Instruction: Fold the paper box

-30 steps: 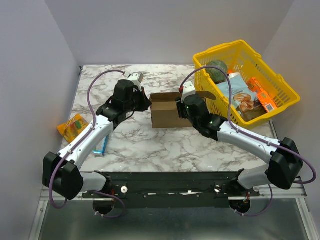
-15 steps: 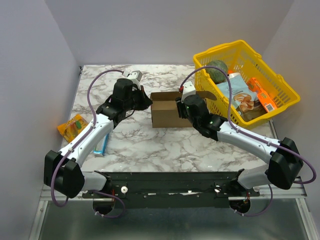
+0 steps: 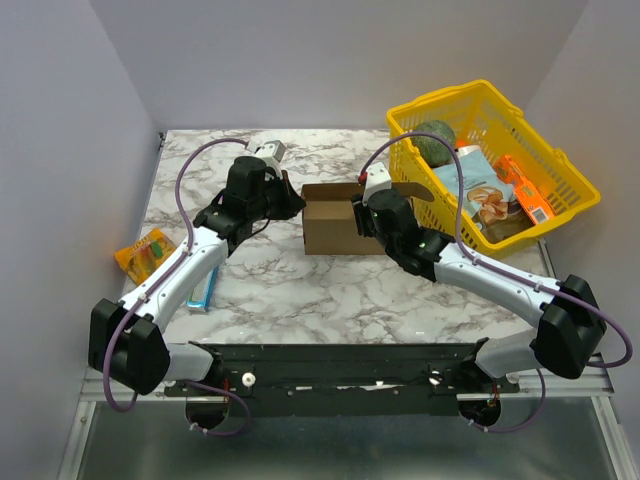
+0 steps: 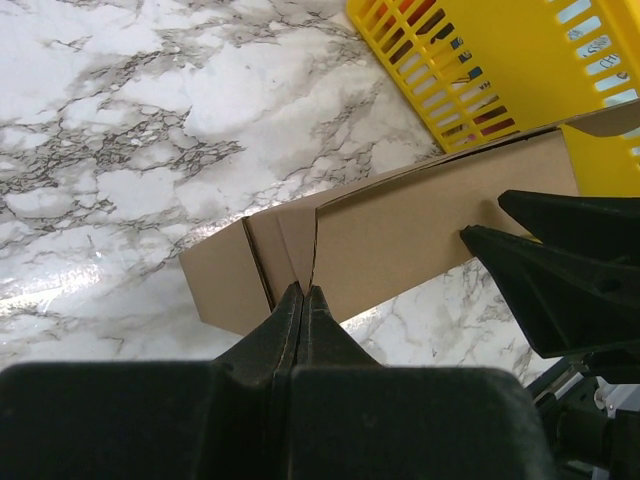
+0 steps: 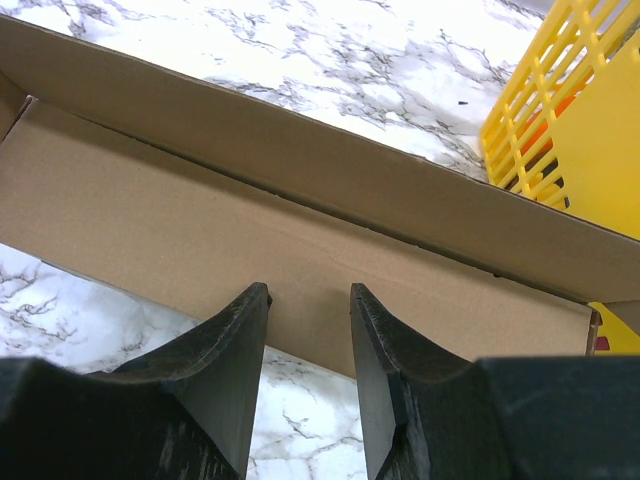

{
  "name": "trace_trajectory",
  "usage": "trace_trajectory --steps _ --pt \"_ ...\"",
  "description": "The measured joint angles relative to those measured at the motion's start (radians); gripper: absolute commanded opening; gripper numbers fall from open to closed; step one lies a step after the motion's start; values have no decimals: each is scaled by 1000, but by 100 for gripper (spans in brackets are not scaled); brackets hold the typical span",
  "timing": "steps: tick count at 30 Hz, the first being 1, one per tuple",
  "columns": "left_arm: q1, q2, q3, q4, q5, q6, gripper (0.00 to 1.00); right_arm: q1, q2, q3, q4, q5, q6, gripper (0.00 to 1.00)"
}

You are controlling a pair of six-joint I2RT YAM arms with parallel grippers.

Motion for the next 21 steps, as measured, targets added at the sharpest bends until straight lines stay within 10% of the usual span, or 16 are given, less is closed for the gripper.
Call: trace_trajectory --steps 21 --pt "0 -16 -33 34 -2 35 0 0 0 0 0 1 0 48"
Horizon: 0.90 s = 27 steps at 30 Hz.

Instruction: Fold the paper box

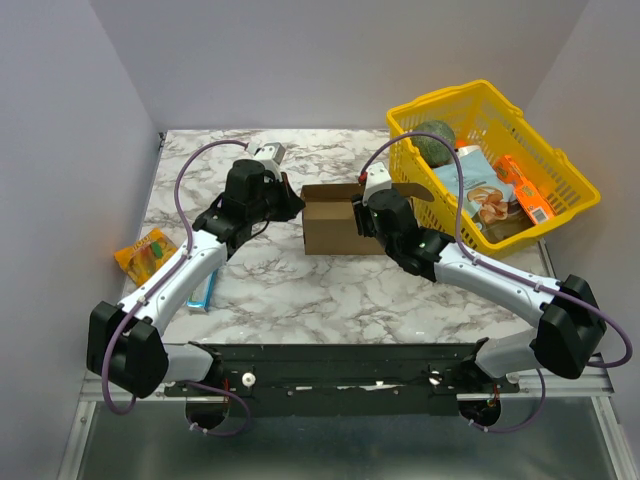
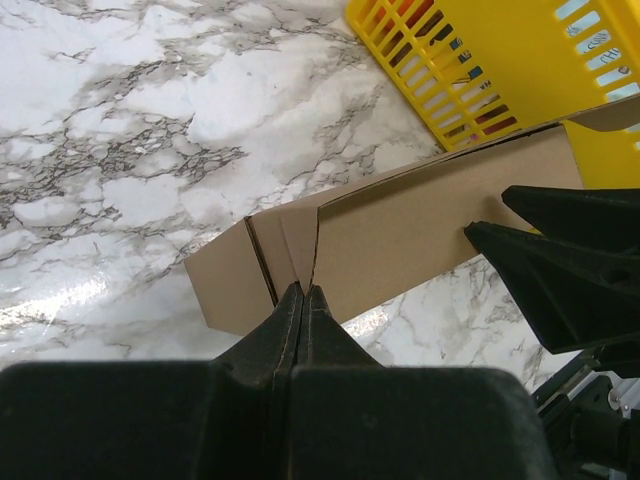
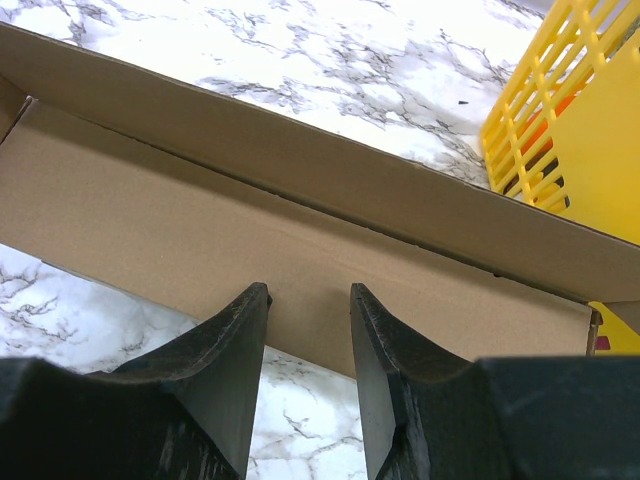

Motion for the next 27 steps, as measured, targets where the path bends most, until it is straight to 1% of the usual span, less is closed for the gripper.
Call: trace_trajectory --steps 12,27 --pt "0 -11 -22 19 -5 23 0 0 0 0 0 0 0 48" --pt "-5 -34 -105 147 6 6 0 0 0 0 0 1 0 47"
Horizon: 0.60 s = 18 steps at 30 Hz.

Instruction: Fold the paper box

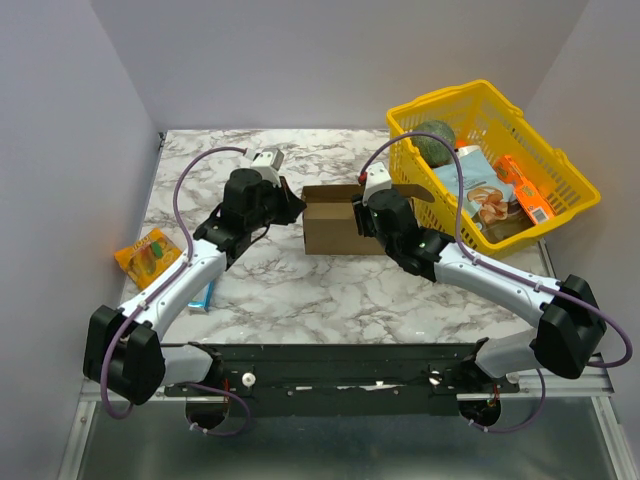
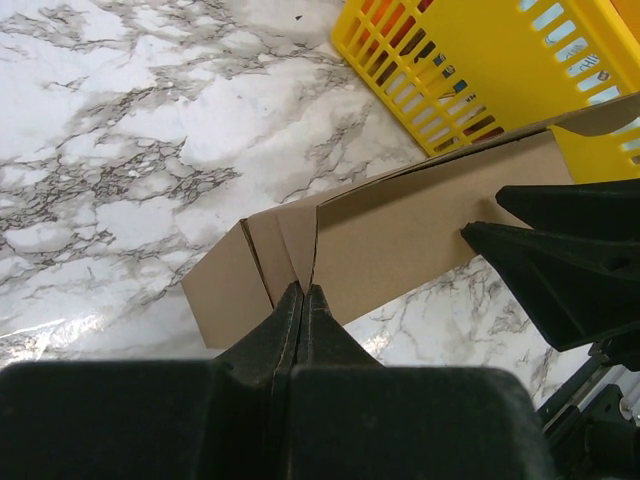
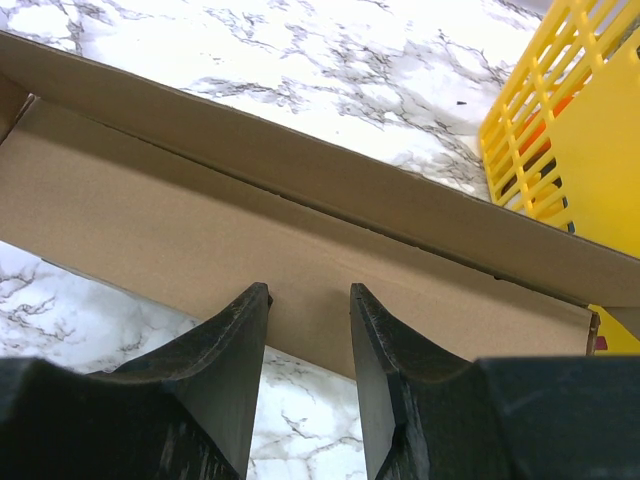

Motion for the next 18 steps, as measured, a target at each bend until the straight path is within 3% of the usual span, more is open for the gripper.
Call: trace_trajectory --steps 18 --pt "-53 -59 -53 5 -131 50 0 0 0 2 -2 0 0 47"
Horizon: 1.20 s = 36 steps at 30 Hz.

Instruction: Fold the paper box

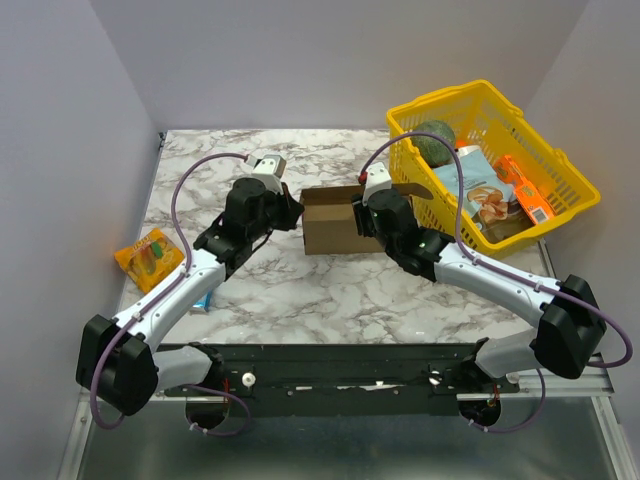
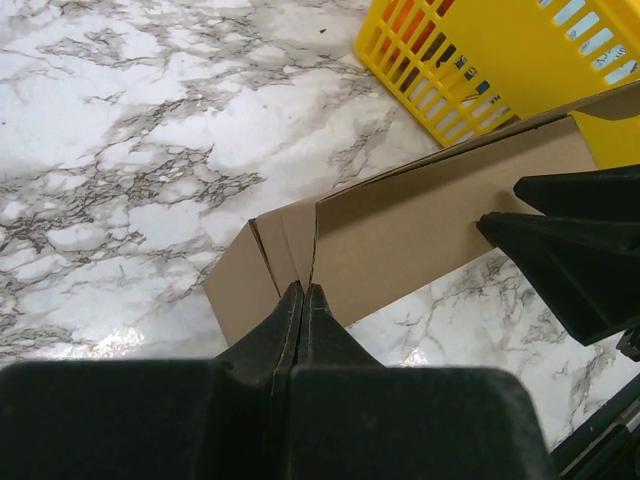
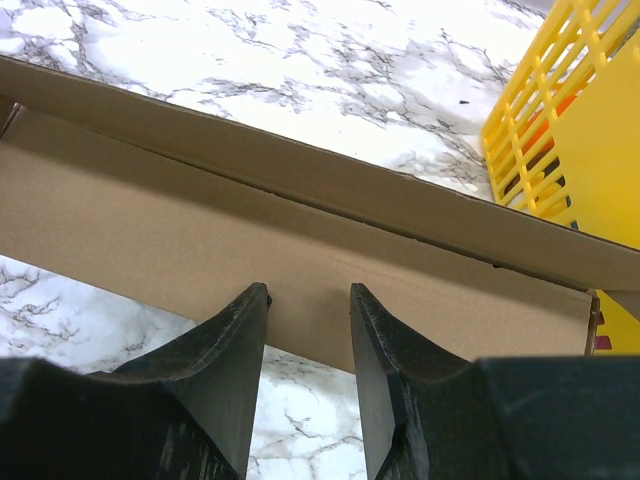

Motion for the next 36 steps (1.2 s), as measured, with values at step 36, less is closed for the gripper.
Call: trace_trajectory --steps 36 --pt "-76 3 -87 131 -174 -35 0 0 5 6 -2 0 0 47"
